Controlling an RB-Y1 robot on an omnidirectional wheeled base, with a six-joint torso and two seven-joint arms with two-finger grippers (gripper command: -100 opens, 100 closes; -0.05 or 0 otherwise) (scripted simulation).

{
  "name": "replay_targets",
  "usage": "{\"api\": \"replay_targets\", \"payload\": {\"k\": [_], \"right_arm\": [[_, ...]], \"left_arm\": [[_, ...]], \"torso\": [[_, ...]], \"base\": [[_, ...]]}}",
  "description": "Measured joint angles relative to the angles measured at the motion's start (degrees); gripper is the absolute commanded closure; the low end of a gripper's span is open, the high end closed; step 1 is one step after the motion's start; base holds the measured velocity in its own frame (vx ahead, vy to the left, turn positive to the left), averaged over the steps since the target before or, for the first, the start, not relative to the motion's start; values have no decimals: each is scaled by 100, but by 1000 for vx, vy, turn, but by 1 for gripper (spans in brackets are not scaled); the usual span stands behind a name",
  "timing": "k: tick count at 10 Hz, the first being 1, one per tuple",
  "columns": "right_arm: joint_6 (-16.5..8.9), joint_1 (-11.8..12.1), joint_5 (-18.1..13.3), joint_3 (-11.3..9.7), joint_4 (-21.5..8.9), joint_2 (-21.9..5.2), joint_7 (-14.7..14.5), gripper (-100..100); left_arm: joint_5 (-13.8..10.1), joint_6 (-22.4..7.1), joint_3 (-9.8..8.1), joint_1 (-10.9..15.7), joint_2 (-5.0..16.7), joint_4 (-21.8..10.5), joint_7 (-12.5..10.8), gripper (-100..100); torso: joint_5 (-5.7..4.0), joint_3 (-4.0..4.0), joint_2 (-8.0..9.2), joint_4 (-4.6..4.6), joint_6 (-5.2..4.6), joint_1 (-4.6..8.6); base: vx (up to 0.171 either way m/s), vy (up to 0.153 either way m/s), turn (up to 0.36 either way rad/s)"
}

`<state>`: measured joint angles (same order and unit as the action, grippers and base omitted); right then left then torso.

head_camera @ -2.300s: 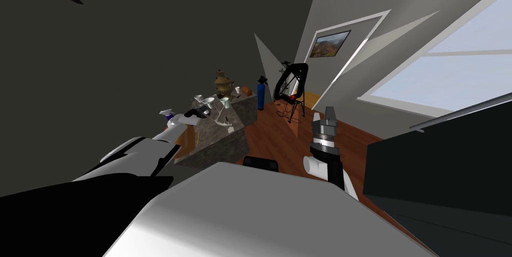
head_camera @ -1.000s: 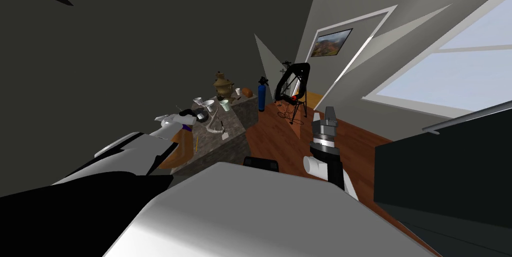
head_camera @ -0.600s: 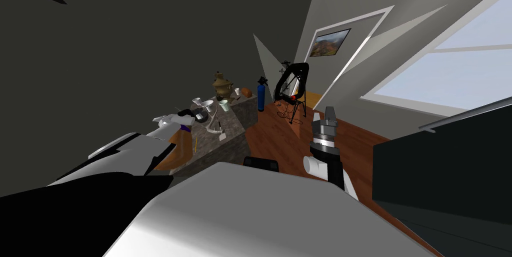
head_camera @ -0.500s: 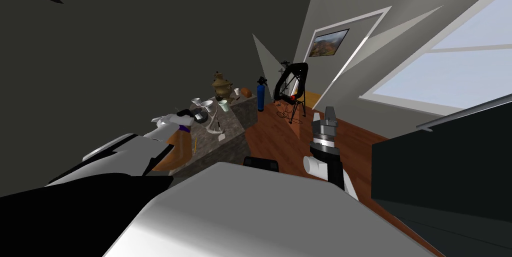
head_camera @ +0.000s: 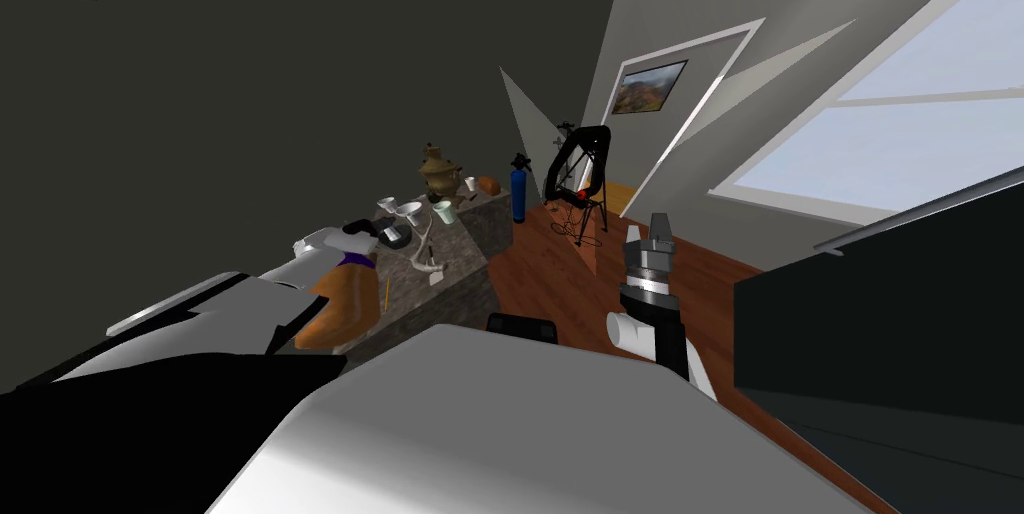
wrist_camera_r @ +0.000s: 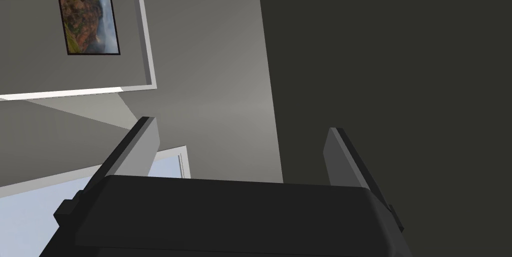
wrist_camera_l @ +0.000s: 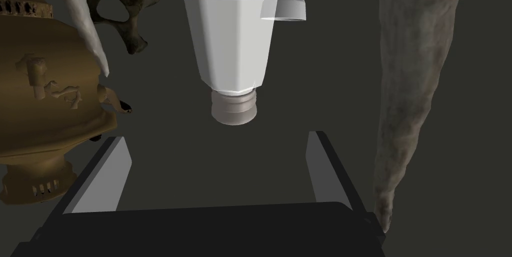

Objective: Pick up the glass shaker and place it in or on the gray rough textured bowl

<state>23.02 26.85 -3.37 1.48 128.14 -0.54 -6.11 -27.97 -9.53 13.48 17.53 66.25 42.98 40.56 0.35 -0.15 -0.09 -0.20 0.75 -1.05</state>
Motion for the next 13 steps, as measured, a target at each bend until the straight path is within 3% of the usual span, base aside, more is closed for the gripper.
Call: {"api": "replay_targets", "payload": {"k": [3, 13], "right_arm": [[0, 1, 0, 0, 0, 0, 0, 0], [0, 0, 0, 0, 0, 0, 0, 0]], "left_arm": [[338, -187, -323, -378, 41, 422, -444, -100], [1198, -661, -640, -1548, 796, 1568, -2060, -100]], "torso": [[2, -1, -1, -1, 2, -1], [0, 0, 0, 0, 0, 1]], "base": [[0, -1, -27], [0, 0, -54]]}}
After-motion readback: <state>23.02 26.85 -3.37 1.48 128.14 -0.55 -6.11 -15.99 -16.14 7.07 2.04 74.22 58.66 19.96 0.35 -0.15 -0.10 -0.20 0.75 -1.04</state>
